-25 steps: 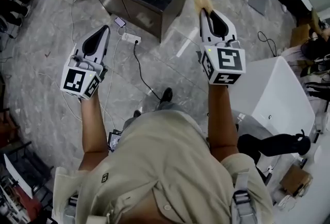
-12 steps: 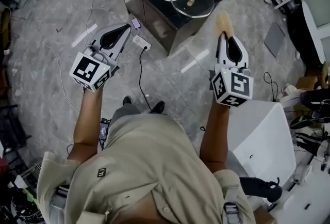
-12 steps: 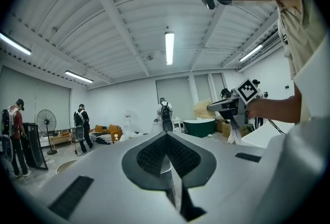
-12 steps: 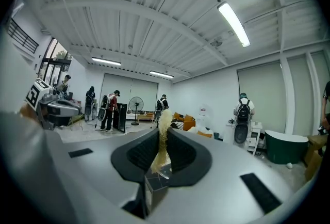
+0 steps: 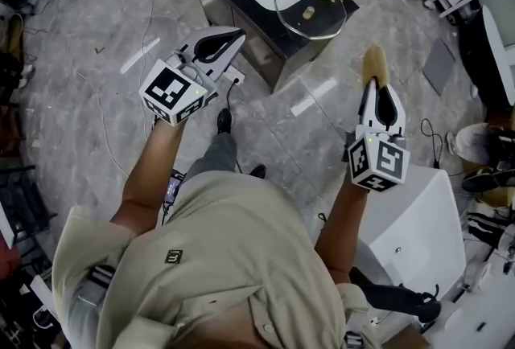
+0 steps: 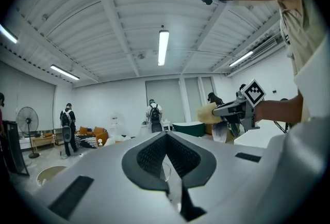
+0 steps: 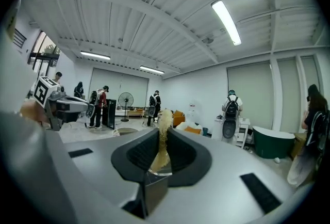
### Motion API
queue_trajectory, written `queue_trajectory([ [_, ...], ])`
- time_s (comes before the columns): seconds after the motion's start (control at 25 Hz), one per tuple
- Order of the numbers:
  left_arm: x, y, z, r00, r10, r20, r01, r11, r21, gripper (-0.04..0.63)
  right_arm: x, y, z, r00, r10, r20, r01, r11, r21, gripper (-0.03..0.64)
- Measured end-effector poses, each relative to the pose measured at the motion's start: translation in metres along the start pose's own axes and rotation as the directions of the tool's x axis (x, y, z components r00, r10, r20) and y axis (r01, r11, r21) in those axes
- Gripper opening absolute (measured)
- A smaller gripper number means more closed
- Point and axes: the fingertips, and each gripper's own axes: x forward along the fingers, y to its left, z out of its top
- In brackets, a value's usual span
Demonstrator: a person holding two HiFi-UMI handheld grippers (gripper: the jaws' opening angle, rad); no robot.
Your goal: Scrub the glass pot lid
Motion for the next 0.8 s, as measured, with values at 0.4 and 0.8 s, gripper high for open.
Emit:
queue_trajectory([
  [0.4, 0.072, 0.094, -0.001, 0.988, -0.147, 0.056, 0.148, 0.989, -0.009, 0.014, 0.086, 0.011, 0.022, 0.992, -0.127, -0.014, 0.126, 0.992, -0.023, 0.052],
  [0.8, 0.107, 0.182, -0.016, 0.975, -0.211, 0.067, 0.213, 0.977, -0.025, 0.014, 0.165, 0.039, 0.031, 0.983, -0.183, -0.032, 0.182, 0.983, -0.029, 0.052],
])
